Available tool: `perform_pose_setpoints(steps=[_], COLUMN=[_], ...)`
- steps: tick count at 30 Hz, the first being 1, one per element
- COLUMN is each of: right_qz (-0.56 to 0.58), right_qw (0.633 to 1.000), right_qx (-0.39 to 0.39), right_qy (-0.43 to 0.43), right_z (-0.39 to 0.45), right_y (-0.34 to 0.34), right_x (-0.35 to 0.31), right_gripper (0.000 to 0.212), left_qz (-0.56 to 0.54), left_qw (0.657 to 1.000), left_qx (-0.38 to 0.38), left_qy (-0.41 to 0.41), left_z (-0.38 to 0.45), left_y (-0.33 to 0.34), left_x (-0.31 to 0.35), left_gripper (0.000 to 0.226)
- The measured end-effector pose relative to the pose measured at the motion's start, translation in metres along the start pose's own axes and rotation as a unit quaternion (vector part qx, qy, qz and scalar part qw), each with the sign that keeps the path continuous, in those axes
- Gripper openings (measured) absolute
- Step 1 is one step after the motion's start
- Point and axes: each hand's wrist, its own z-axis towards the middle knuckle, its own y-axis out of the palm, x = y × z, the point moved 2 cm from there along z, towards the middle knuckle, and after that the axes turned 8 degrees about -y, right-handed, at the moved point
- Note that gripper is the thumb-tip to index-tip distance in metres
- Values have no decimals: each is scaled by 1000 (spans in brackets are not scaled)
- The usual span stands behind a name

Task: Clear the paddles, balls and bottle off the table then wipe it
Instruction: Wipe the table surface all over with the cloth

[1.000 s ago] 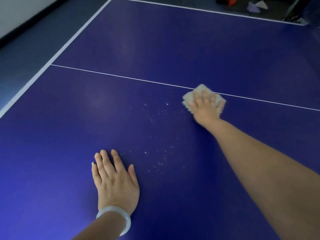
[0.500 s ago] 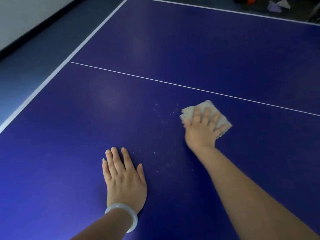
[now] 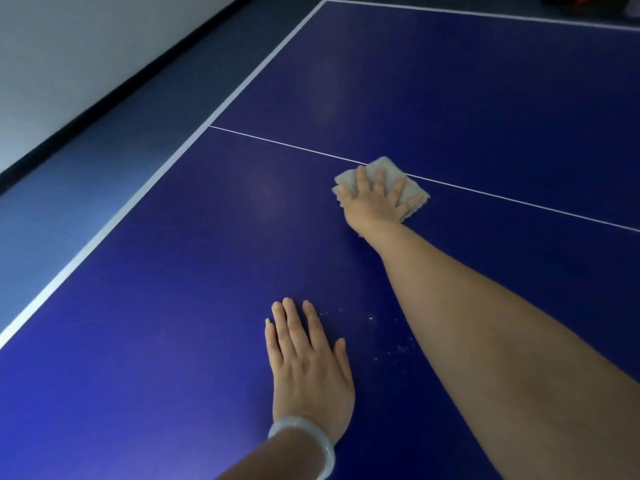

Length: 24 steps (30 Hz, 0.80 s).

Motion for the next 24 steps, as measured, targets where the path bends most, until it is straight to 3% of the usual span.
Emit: perform_pose_setpoints(steps=[4, 6, 8, 11, 13, 15, 18, 20, 22, 24], right_qz=[-97, -127, -124, -82, -80, -74, -105, -142, -140, -108], right_qw=[971, 956, 965, 996, 991, 993, 982, 965, 974, 991], right_qx=[-12, -9, -3, 31, 56, 72, 46, 15, 21, 46], right_qy=[-217, -264, -230, -17, 89, 53, -149, -218, -176, -63], right_z=[-46, -74, -86, -95, -106, -117, -134, -138, -140, -155], right_y=[28, 35, 26, -2, -5, 10, 40, 39, 27, 12], right_x=[-27, -9, 32, 105, 115, 82, 20, 18, 56, 113], right_gripper=[60, 59, 59, 61, 62, 61, 60, 61, 60, 60], left_qz=[-1, -3, -8, -13, -11, -7, -1, -8, -8, -7], left_qw=[1000, 1000, 1000, 1000, 1000, 1000, 1000, 1000, 1000, 1000], left_qx=[-7, -11, -10, -12, -17, -23, -26, -28, -26, -26], left_qy=[-4, -5, -7, -2, -3, -5, 0, 1, -1, -3], left_z=[-1, -1, -2, -1, -1, -1, -1, -1, -1, -1], left_y=[-1, -1, 0, 1, 1, 0, 0, 2, 3, 3], left_x=[1, 0, 1, 1, 0, 0, 1, 1, 0, -2], left_gripper=[67, 68, 68, 69, 69, 71, 74, 75, 77, 77])
